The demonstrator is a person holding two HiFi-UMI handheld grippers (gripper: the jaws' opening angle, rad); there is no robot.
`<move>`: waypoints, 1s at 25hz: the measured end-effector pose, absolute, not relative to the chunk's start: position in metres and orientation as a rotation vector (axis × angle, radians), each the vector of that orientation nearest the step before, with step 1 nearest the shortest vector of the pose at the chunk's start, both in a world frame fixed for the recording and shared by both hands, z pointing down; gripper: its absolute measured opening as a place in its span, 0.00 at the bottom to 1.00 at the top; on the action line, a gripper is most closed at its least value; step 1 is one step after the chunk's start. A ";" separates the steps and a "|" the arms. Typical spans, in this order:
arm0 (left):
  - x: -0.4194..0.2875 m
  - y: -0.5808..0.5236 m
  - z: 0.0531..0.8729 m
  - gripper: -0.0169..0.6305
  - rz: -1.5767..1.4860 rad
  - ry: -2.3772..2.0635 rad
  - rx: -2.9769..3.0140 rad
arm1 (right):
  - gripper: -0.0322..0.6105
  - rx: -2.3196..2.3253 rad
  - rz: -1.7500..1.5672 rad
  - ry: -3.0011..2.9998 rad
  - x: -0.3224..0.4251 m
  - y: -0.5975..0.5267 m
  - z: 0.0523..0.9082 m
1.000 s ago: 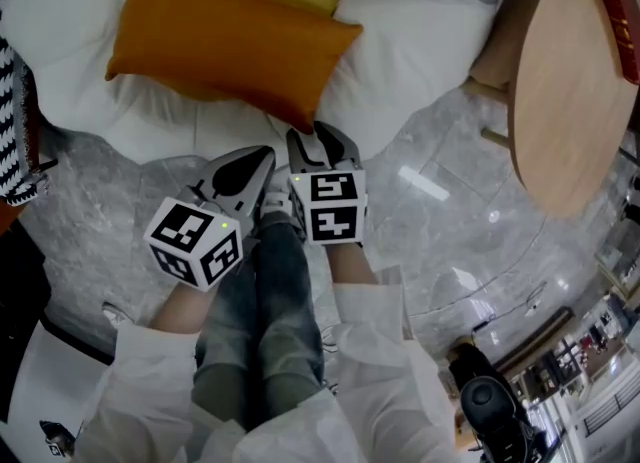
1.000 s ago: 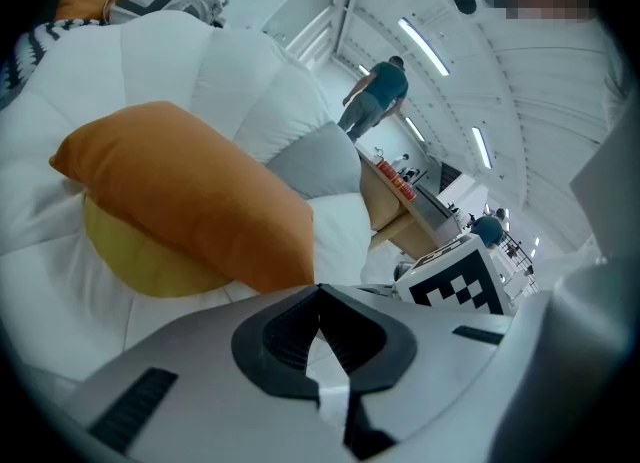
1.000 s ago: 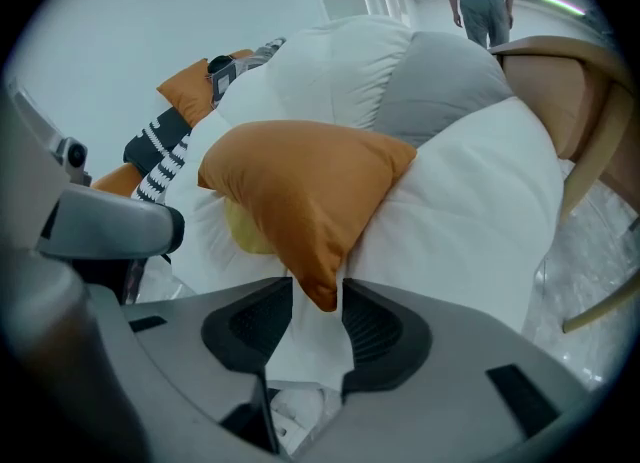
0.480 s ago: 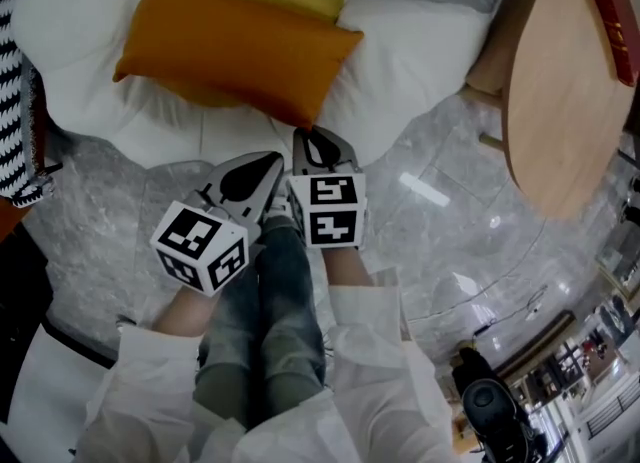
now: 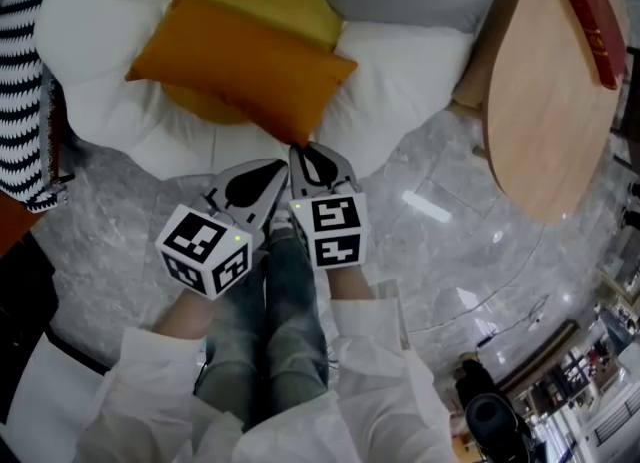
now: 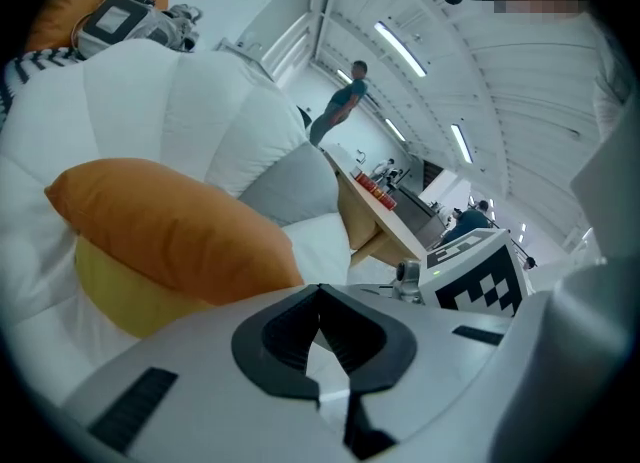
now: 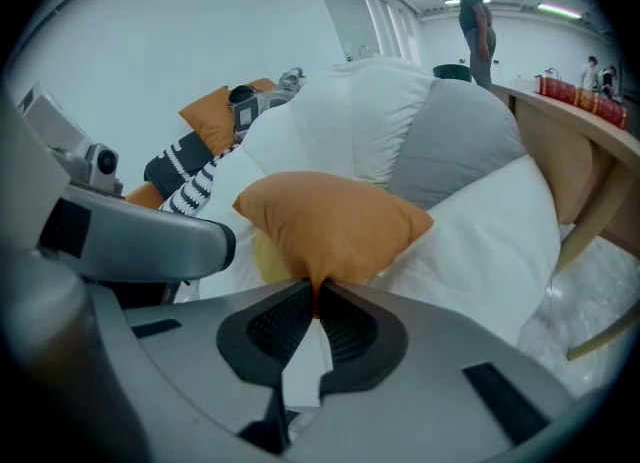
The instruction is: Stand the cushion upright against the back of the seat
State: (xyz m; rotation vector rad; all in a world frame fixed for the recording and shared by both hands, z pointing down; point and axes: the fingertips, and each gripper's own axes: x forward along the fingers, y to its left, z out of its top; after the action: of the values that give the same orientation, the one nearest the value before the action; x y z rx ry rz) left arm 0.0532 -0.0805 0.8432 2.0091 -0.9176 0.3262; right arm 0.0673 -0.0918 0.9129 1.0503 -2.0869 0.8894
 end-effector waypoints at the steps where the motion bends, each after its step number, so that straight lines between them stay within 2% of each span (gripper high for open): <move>1: 0.053 -0.082 0.837 0.04 0.325 -0.917 2.015 | 0.10 1.037 0.889 -2.098 0.063 -0.093 0.907; 14: 0.024 -0.107 0.724 0.04 0.323 -0.980 2.078 | 0.10 0.937 0.809 -2.210 0.013 -0.106 0.783; 25: -0.009 -0.112 0.632 0.04 0.270 -1.066 2.098 | 0.10 0.976 0.688 -2.265 0.010 -0.127 0.679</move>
State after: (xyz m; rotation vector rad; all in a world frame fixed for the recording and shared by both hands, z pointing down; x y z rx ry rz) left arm -0.0095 -0.1125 0.6319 2.0977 -1.0665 0.2699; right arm 0.0103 -0.1268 0.6790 0.9757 -2.2646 0.6882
